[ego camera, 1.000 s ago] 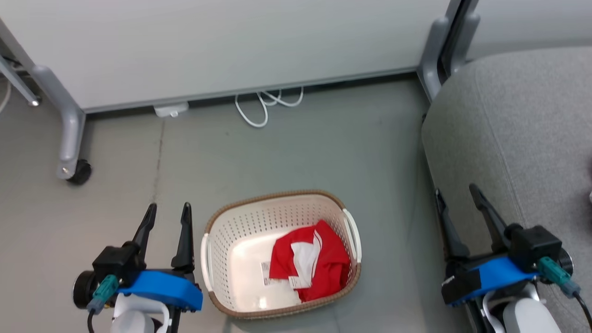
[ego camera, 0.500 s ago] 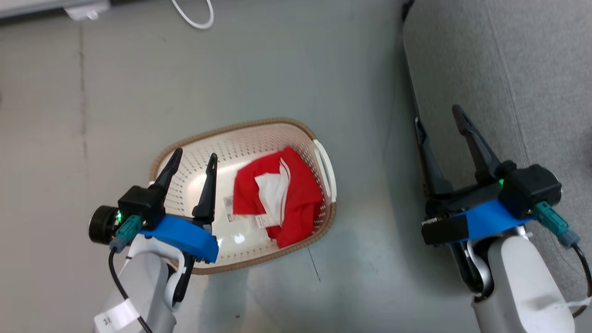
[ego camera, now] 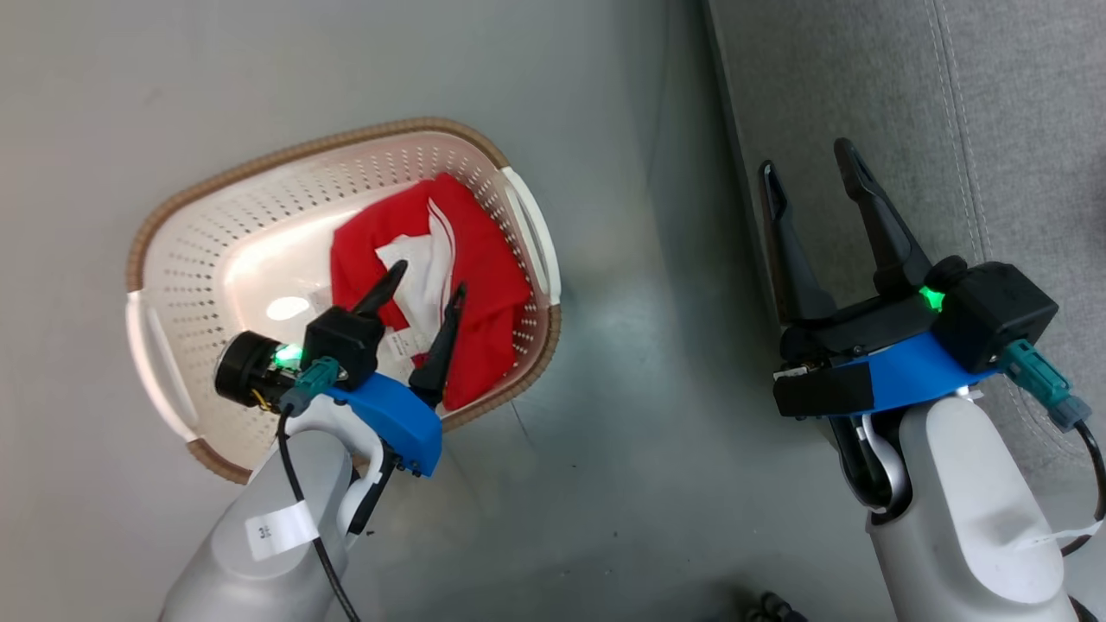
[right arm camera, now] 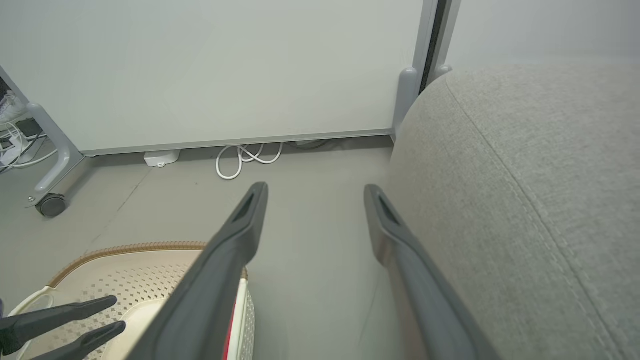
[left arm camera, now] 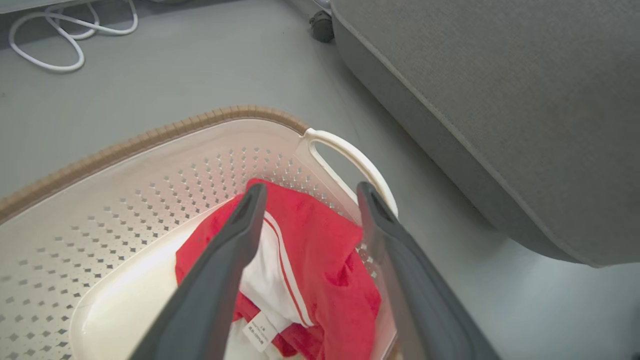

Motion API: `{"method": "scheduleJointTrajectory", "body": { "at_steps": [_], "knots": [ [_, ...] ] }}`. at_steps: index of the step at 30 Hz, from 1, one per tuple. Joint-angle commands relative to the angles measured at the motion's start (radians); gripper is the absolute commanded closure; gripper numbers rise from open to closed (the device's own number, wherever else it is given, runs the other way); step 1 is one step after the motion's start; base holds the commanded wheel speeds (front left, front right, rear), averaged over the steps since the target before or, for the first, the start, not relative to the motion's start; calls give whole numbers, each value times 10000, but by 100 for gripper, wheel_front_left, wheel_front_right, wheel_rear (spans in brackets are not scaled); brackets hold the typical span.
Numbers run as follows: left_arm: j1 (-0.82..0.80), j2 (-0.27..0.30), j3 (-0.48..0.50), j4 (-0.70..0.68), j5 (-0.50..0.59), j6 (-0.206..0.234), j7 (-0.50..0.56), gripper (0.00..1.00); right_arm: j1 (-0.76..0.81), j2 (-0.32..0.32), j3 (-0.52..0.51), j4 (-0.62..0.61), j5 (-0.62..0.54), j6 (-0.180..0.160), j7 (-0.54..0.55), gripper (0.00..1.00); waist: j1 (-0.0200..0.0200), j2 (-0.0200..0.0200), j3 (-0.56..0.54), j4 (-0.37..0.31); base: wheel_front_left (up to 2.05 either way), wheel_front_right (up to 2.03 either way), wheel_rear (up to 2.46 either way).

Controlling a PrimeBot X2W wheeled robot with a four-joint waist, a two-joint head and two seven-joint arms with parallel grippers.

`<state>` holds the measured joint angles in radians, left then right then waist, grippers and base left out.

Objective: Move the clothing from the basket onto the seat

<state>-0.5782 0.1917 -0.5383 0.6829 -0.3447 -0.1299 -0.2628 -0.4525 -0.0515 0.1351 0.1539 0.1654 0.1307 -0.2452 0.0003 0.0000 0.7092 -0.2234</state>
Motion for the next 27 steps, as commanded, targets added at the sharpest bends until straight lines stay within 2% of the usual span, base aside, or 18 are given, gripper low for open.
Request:
{"method": "scheduleJointTrajectory", "body": {
  "at_steps": [1,15,27],
  "knots": [
    [-283,104,-179,102,-96,-9,-30,0,-233,19,33,40,90,1,-80,0,-3,0,340,-276,0,0,0],
    [-1378,539,-2314,1437,-1240,-9,-30,0,-601,19,479,114,689,1,-208,0,-3,0,1211,-799,0,0,0],
    [-2043,404,-2844,3065,-2007,-9,432,0,-620,19,662,-172,1086,1,-209,0,-3,0,1554,-1149,0,0,0]
  ]
}}
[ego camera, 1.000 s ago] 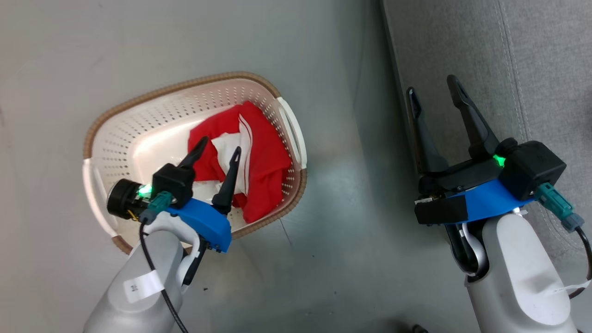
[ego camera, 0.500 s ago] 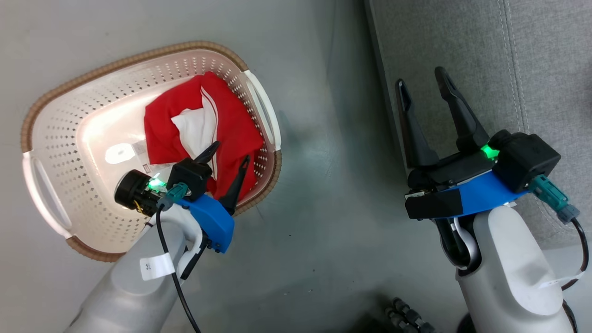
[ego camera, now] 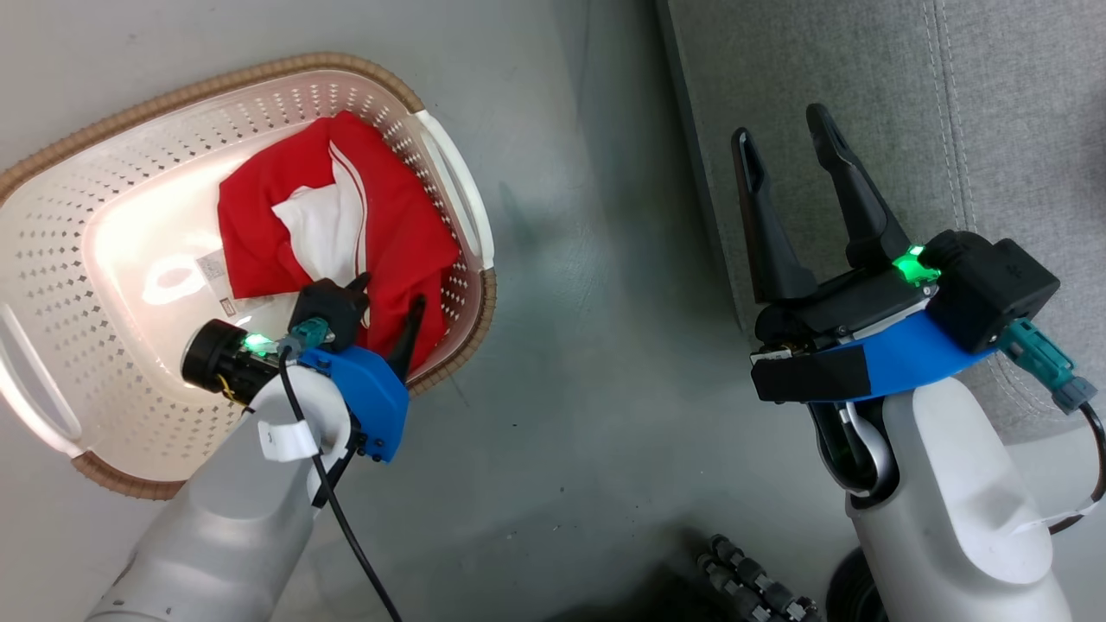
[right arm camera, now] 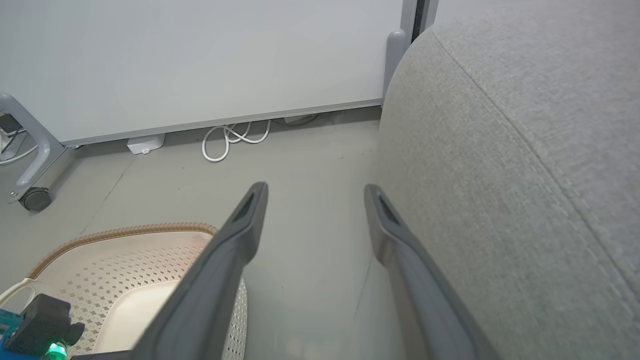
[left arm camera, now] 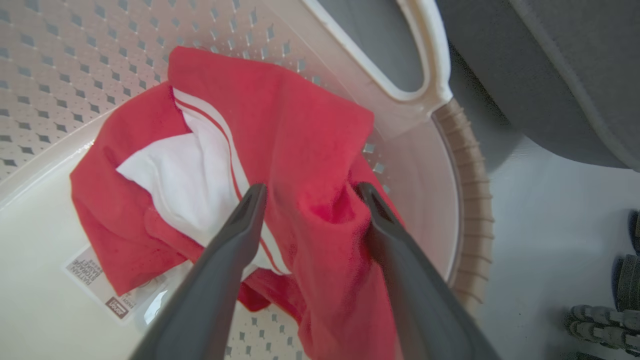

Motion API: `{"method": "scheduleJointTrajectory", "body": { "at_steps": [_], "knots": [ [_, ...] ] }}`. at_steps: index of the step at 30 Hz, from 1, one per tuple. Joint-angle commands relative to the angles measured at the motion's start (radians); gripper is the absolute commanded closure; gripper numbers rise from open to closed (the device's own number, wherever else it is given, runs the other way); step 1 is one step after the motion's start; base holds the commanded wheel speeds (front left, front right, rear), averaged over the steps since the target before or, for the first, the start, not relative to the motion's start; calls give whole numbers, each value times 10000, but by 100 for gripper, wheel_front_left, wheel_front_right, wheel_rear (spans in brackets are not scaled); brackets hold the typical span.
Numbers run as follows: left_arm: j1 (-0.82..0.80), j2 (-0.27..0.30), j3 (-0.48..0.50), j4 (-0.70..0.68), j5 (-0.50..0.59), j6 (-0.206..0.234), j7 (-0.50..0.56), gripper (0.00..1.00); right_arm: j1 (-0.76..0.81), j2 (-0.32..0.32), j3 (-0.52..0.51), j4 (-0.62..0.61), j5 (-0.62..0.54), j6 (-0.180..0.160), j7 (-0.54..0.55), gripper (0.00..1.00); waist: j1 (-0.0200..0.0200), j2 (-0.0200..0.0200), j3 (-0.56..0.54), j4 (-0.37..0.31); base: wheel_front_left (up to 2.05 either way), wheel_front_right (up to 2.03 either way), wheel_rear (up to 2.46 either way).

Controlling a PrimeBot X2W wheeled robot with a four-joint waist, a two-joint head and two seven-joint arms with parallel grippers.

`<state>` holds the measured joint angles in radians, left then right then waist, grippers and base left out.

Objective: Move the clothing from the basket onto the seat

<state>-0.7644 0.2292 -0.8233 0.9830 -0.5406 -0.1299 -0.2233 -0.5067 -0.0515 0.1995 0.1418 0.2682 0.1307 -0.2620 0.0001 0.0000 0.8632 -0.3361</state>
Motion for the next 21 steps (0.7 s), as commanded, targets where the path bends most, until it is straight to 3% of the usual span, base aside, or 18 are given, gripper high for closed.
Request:
{"method": "scheduleJointTrajectory", "body": {
  "at_steps": [1,19,20,21],
  "knots": [
    [-230,-5,25,214,-108,-9,134,0,-67,19,35,-67,84,1,-40,0,-1,0,24,-47,0,0,0],
    [-1095,-511,448,1754,-919,306,1556,0,12,18,79,-61,325,1,-40,0,-1,0,-58,-223,0,0,0],
    [-1102,-517,434,1776,-895,312,1547,41,9,18,82,-54,329,1,-40,0,-1,0,-68,-227,0,0,0],
    [-1102,-526,417,1796,-891,314,1527,63,8,18,83,-53,334,1,-40,0,-1,0,-75,-229,0,0,0]
  ]
}}
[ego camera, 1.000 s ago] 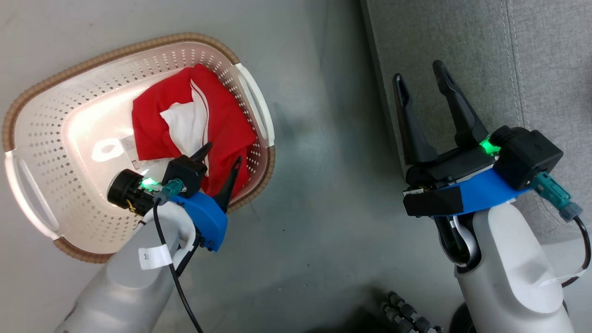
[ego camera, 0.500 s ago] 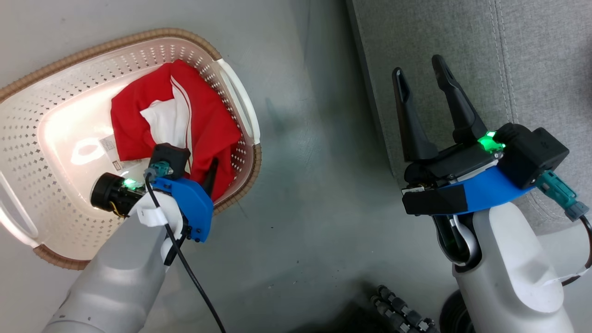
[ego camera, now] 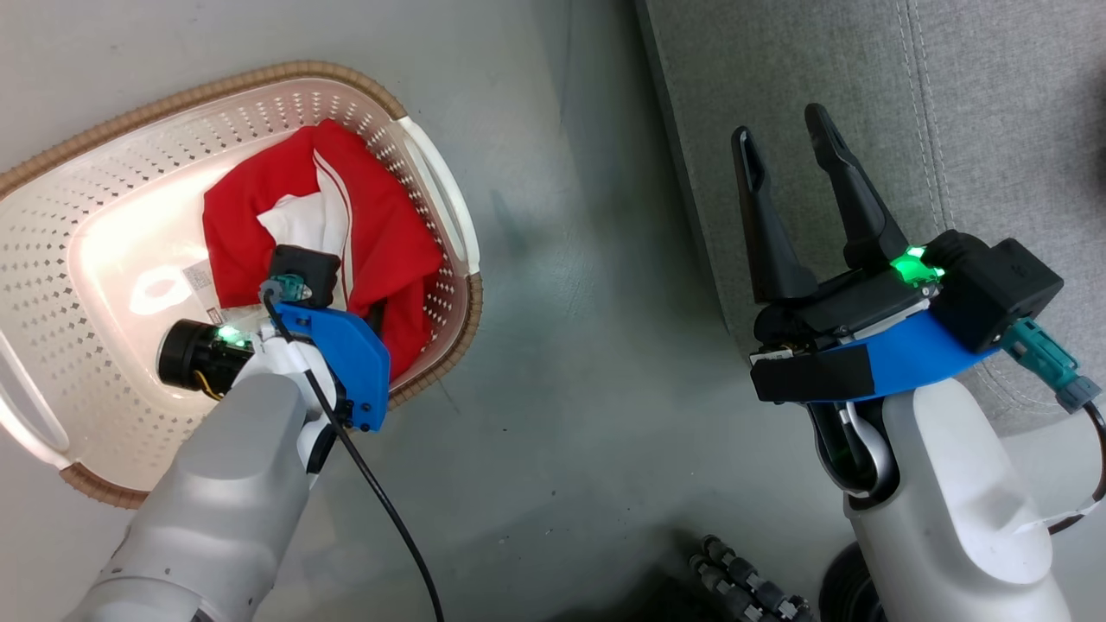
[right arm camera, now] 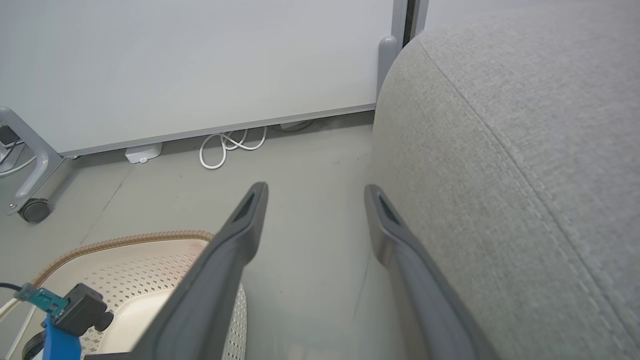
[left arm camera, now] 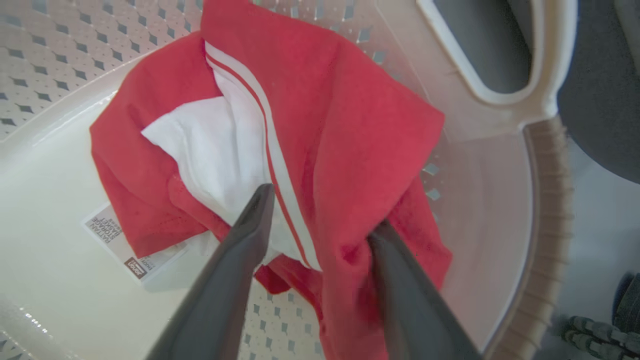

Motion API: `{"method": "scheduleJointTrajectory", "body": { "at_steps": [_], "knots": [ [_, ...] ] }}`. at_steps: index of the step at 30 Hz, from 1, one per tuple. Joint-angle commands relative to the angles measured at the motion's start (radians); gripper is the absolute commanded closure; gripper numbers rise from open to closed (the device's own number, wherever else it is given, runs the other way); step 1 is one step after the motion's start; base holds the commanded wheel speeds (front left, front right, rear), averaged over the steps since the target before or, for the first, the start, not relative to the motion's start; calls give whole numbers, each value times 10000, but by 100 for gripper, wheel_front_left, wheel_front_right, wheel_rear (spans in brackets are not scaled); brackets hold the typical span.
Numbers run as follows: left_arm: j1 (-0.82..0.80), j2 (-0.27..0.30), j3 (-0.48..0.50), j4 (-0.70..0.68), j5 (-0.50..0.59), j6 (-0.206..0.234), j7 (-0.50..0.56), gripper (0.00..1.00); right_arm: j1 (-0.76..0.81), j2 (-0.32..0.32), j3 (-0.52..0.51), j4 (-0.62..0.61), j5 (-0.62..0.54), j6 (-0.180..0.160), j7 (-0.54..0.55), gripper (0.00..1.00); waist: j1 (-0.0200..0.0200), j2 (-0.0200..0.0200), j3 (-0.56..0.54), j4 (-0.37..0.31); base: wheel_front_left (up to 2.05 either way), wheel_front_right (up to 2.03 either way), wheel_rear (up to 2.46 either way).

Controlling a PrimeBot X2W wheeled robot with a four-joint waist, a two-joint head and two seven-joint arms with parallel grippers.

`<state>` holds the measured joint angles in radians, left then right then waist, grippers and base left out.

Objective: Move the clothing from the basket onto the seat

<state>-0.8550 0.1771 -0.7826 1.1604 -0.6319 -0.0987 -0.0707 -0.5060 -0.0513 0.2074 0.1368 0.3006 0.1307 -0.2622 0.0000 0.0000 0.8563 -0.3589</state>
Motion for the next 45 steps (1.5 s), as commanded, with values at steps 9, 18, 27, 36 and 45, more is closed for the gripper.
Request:
{"method": "scheduleJointTrajectory", "body": {
  "at_steps": [9,18,27,36,45],
  "knots": [
    [-189,-69,-143,121,-85,-124,-14,100,-16,16,8,31,-35,1,-39,0,0,0,-69,-4,0,0,0],
    [-170,-115,-232,184,-150,-177,-145,100,0,16,-3,90,-49,1,-39,0,0,0,-272,63,0,0,0],
    [114,-398,-319,301,-310,-246,-328,100,187,16,-132,286,-281,1,-39,0,0,0,-1107,403,0,0,0],
    [583,-852,-579,47,-577,-333,-911,100,590,13,-342,774,-737,1,-38,0,0,0,-2948,1135,0,0,0],
    [1399,-1154,-1362,-931,-1223,-323,-1164,100,1569,10,-778,1625,-1099,1,46,0,0,0,-5358,2028,0,0,0]
  ]
}}
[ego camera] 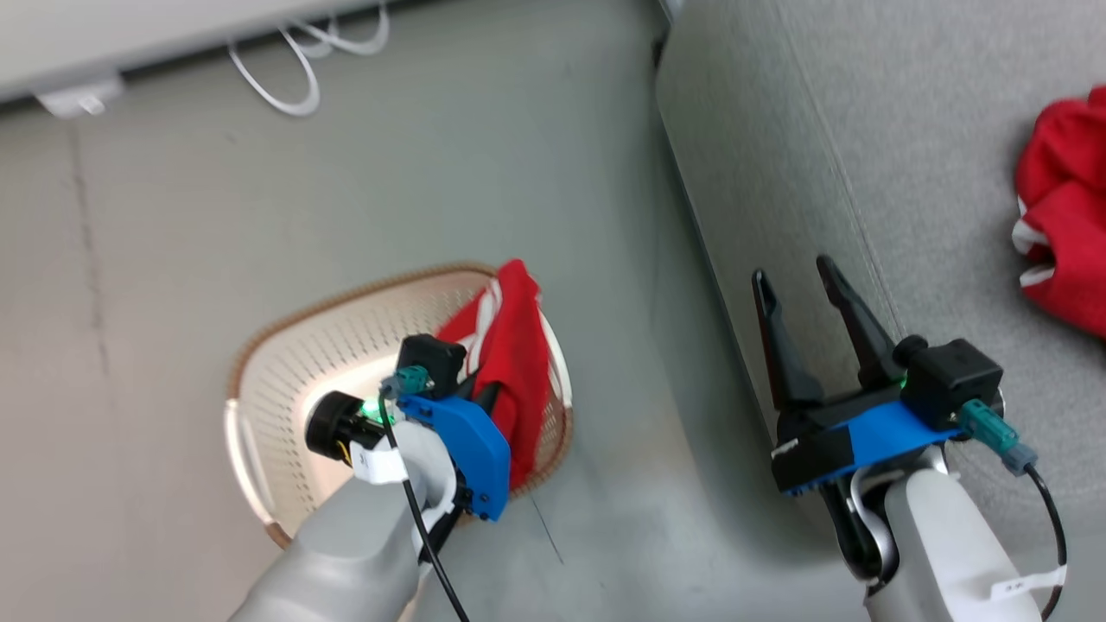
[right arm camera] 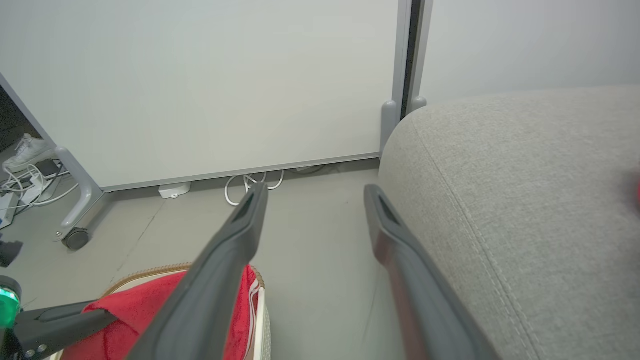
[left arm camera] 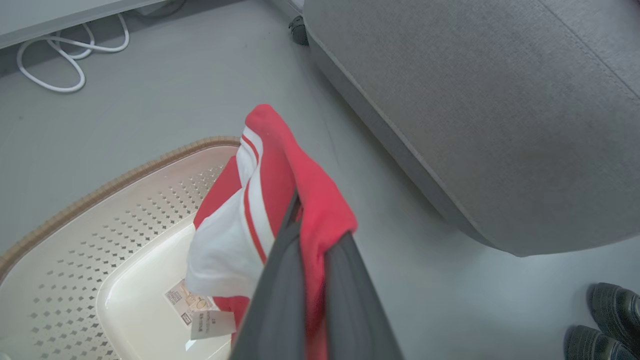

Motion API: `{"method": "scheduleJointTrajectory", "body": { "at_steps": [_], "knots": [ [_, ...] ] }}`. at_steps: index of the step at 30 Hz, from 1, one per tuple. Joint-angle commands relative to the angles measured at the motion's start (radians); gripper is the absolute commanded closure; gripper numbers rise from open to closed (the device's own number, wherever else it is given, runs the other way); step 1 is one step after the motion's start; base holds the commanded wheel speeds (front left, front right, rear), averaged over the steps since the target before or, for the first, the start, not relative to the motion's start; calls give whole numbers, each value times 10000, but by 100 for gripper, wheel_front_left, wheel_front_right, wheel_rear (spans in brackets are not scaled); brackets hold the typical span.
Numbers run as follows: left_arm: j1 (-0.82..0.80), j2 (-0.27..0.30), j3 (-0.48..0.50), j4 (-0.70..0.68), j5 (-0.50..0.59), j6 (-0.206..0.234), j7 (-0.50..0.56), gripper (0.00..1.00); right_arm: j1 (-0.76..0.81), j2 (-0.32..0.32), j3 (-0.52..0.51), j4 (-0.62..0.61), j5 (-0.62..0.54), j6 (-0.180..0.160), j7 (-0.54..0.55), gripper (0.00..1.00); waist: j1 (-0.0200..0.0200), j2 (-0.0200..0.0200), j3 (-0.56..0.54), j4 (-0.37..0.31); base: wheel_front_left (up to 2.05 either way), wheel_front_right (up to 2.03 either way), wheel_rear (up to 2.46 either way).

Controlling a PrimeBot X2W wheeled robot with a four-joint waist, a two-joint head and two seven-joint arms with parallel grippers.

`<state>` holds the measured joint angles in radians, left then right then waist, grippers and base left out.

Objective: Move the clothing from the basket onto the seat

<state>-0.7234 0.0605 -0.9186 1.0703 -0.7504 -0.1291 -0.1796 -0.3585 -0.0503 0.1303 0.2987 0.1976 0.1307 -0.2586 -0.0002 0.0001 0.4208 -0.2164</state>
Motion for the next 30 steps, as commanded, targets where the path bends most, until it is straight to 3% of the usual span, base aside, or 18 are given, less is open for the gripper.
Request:
{"method": "scheduleJointTrajectory", "body": {
  "at_steps": [1,16,30],
  "knots": [
    [169,-15,-127,-147,-109,-19,-91,100,229,-3,-71,79,-109,1,45,0,2,-1,-1271,683,0,0,0],
    [-115,-105,-1100,-1951,-1617,-20,-426,100,1527,-3,-48,53,-15,1,920,0,2,-1,-3909,1331,0,0,0],
    [-1786,-99,-1713,-3022,-2444,286,-516,100,1825,-3,278,-313,19,1,1375,0,2,-1,-4300,1478,0,0,0]
  ]
}}
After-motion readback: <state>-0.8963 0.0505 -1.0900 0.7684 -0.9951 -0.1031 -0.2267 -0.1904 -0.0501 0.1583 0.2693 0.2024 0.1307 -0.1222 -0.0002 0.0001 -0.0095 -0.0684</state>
